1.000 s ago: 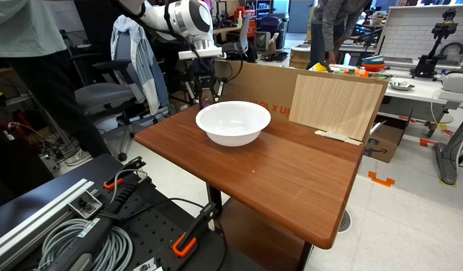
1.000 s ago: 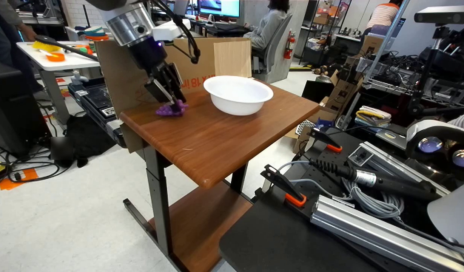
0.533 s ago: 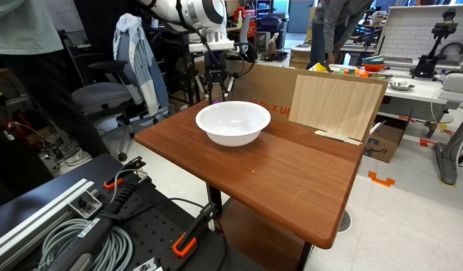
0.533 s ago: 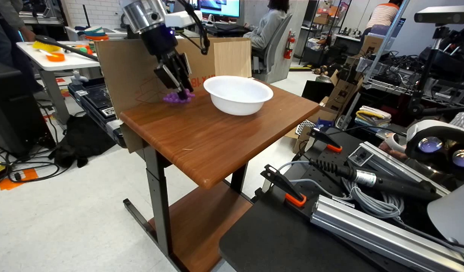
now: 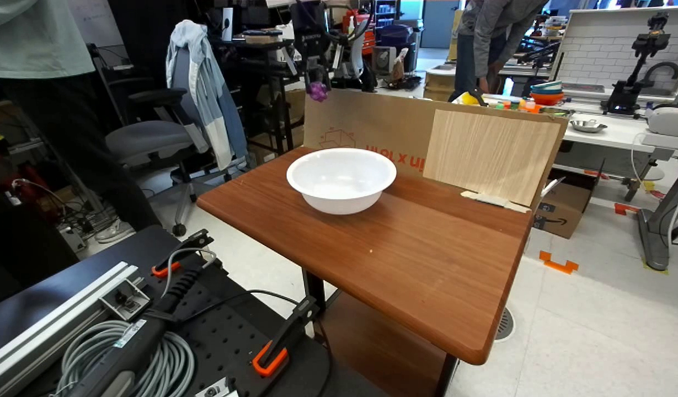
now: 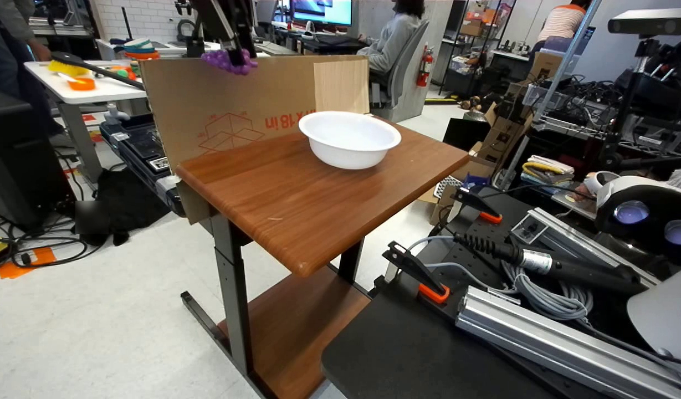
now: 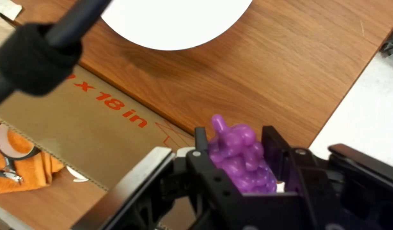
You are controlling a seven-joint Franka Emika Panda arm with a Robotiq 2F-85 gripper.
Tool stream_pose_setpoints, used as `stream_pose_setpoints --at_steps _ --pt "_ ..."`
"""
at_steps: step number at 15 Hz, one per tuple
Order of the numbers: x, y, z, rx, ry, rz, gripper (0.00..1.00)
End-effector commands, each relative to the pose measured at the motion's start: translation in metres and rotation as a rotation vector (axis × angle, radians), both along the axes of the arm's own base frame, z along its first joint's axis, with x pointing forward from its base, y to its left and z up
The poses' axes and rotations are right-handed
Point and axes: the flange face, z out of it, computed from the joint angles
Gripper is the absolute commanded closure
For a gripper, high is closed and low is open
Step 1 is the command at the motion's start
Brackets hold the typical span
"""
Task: Put the purple object into the white bowl
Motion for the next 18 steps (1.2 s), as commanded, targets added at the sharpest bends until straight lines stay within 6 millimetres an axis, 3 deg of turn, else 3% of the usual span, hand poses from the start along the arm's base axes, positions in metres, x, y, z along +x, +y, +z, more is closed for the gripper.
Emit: stream_pose_setpoints --at_steps 1,3,8,12,18 --pt "-0.013 -0.031 0.022 0.057 -0.015 -0.044 0.79" --pt "-0.02 -0.055 0.015 0.076 0.015 -0.078 0.79" --pt "-0.035 -0.106 -0.038 0.125 0.144 -0.161 0.79" --pt "-0.046 -0.119 -0.072 0.144 0.229 -0.178 0.79" --pt "-0.066 -0.134 -0.088 0.15 0.285 -0.22 0.79"
